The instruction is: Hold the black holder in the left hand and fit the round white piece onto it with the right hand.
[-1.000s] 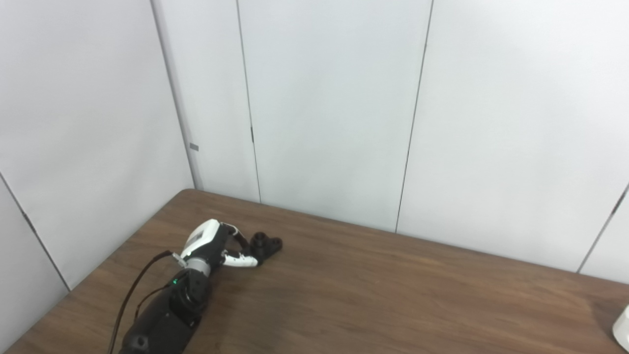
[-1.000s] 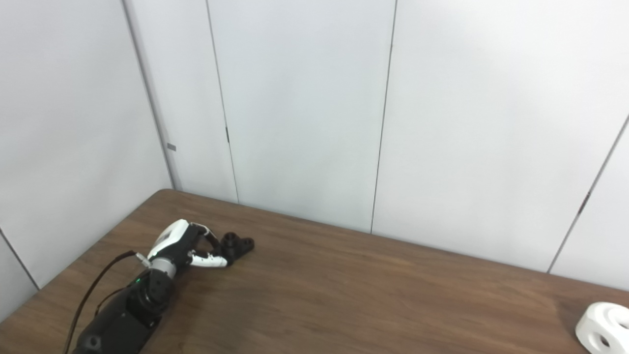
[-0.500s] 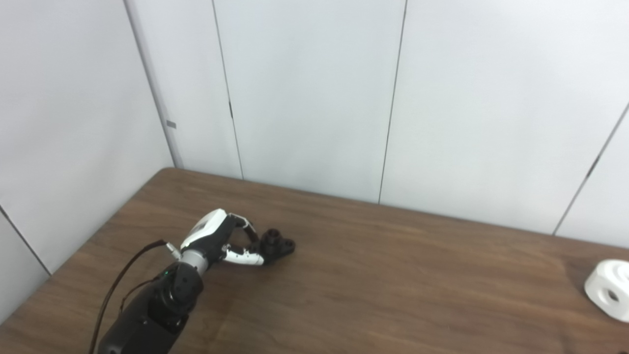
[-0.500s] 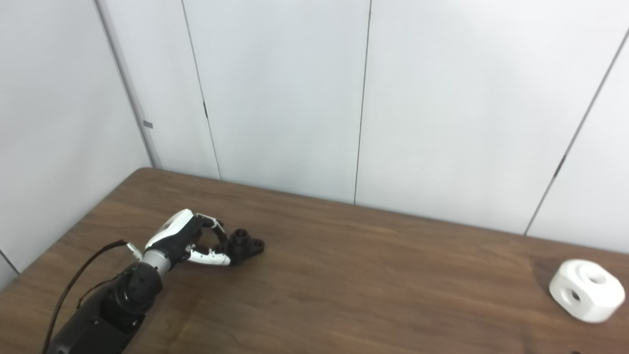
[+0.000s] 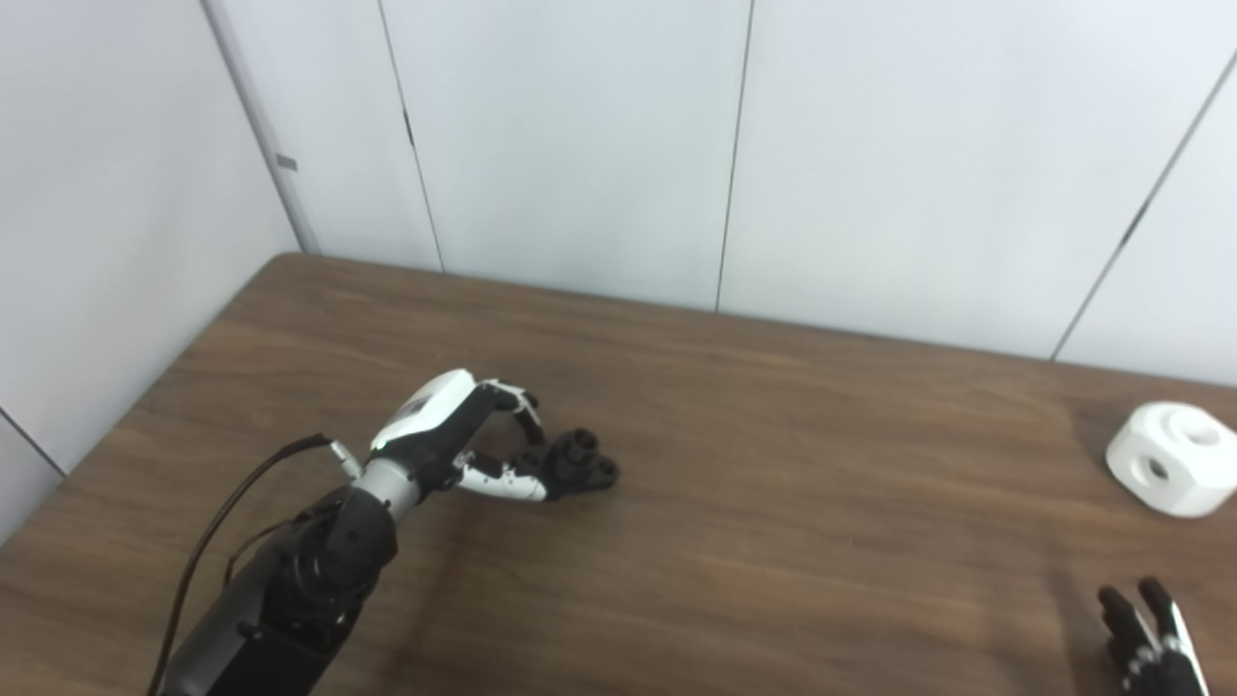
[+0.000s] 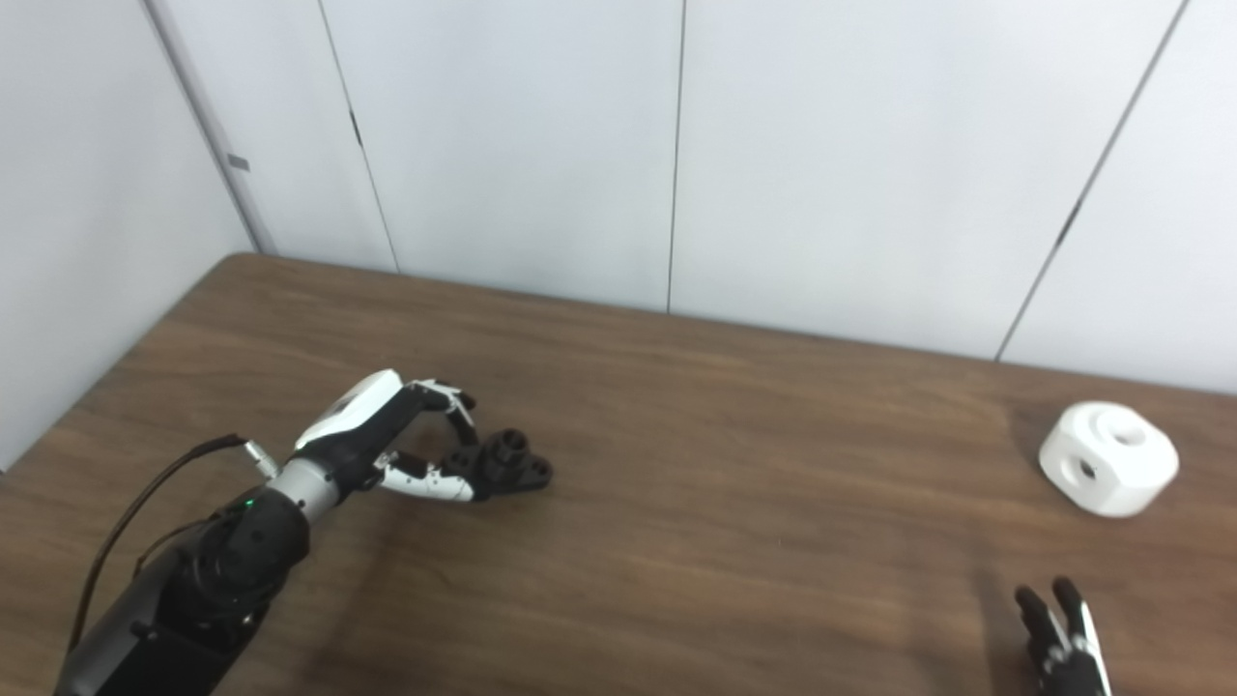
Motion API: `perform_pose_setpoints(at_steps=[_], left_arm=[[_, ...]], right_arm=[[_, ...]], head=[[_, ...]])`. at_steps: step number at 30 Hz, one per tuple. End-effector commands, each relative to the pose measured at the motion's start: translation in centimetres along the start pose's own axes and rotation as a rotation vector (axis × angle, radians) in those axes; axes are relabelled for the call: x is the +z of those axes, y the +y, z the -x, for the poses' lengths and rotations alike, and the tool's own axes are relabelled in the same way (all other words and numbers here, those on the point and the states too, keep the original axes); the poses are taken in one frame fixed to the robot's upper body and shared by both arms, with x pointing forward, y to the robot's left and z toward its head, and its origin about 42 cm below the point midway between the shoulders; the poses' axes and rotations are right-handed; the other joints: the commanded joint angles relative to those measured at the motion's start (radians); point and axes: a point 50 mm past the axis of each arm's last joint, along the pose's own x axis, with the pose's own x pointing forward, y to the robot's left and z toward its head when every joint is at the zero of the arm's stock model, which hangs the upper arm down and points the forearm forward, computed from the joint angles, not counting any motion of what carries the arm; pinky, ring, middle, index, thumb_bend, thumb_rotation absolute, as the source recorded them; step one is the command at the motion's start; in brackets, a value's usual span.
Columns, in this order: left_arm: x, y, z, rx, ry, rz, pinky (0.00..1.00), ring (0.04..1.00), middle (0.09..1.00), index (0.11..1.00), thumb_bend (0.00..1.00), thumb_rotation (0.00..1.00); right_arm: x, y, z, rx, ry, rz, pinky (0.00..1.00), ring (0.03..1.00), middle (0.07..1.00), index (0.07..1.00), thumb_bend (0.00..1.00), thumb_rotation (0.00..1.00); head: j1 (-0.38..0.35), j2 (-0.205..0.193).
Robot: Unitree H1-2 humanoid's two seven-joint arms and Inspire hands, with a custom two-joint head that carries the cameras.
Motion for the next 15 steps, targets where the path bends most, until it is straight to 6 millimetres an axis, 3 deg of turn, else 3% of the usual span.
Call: perform_pose_setpoints(at_steps=[1, 7, 15], left_arm=[[1.4, 0.4, 0.3, 0.023, -0.045, -0.02, 0.97, 0.941, 0.837, 0.487, 0.52, 0.05], [2.7, -1.4, 1.3, -0.038, -0.088, -0.019, 0.88, 0.927, 0.834, 0.486, 0.52, 0.05], [3.9, -3.9, 2.5, -0.101, -0.133, 0.02, 0.88, 0.933, 0.829, 0.486, 0.52, 0.05]], right_arm=[[0.8, 0.7, 0.3, -0.01, -0.022, -0.022, 1.0, 0.961, 0.924, 0.982, 0.55, 0.98], [1.2, 0.9, 0.0, -0.01, -0.025, -0.02, 1.0, 0.922, 0.901, 0.963, 0.58, 0.95], [1.7, 1.4, -0.4, -0.013, -0.017, -0.008, 1.0, 0.915, 0.893, 0.955, 0.6, 0.95]], head=[[-0.008, 0.017], [-0.036, 0.051], [-0.078, 0.09]])
